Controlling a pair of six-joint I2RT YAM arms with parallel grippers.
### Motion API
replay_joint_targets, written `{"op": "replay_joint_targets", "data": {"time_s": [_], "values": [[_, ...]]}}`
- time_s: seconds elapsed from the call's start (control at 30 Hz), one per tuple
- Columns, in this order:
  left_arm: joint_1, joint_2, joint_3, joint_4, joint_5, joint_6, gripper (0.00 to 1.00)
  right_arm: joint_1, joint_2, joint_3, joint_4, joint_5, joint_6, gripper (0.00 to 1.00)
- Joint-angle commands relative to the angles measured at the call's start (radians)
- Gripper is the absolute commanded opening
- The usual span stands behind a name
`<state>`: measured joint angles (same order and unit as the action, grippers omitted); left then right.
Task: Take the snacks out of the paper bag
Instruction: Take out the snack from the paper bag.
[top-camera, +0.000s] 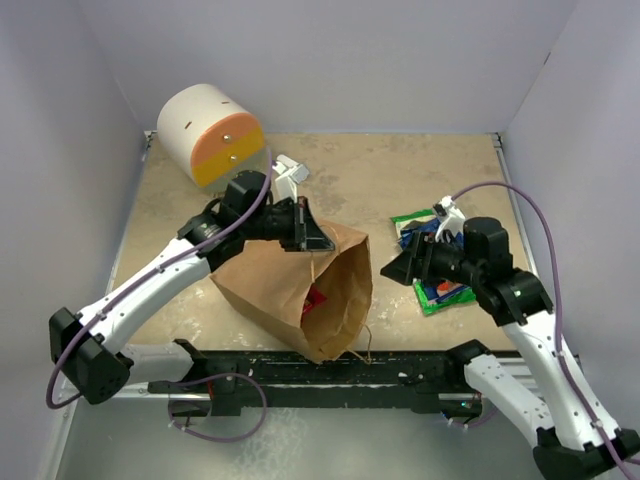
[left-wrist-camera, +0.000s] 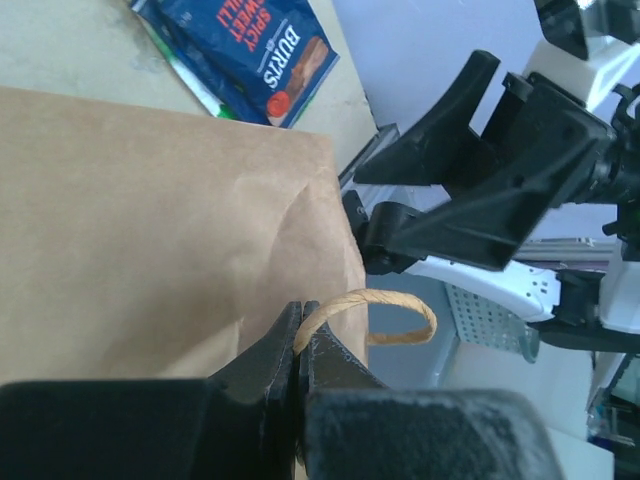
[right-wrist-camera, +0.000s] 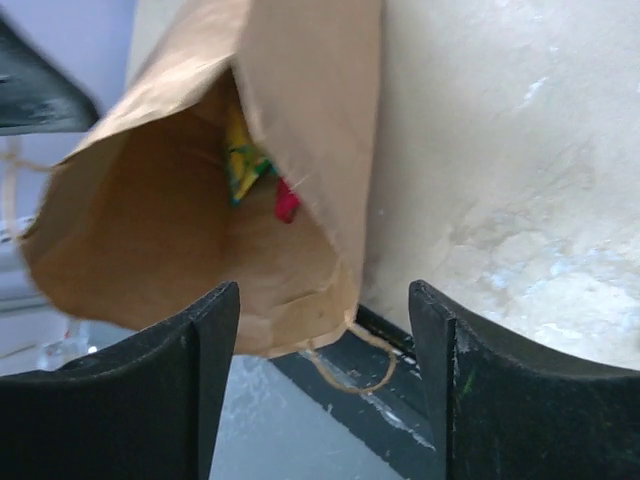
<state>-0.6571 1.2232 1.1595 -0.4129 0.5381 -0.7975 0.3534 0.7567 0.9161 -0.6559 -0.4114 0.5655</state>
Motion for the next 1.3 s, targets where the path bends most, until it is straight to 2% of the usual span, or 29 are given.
{"op": "replay_joint_targets", "data": {"time_s": [0.0,0.23,0.33,0.5,0.6,0.7,0.83,1.0,1.27], "values": [[-0.051,0.044,0.001,0.191,-0.029,-0.088,0.00,0.001,-0.092,-0.024,-0.019,-0.139,0.023,0.68],[-0.089,0.153,0.076,0.299,-0.070,-0.097,0.00,0.001,-0.134,-0.117,0.080,-0.256,0.079,0.60],[-0.091,0.163,0.099,0.309,-0.090,-0.093,0.00,0.001,-0.126,-0.201,0.216,-0.274,0.153,0.57],[-0.094,0.093,0.047,0.255,-0.120,-0.090,0.00,0.021,-0.071,-0.326,0.490,-0.208,0.296,0.50],[-0.093,0.024,0.016,0.170,-0.138,-0.071,0.00,0.080,-0.016,-0.384,0.647,-0.118,0.380,0.48],[-0.095,-0.061,-0.007,0.083,-0.182,-0.043,0.00,0.209,0.061,-0.410,0.818,0.007,0.471,0.44],[-0.093,-0.127,-0.008,-0.003,-0.223,-0.026,0.00,0.411,0.174,-0.378,0.899,0.251,0.530,0.45],[-0.093,-0.118,0.058,-0.095,-0.215,0.022,0.00,0.566,0.282,-0.432,1.068,0.535,0.637,0.45],[-0.094,-0.214,0.061,-0.212,-0.254,0.027,0.00,0.652,0.515,-0.353,1.198,0.648,0.629,0.47]]}}
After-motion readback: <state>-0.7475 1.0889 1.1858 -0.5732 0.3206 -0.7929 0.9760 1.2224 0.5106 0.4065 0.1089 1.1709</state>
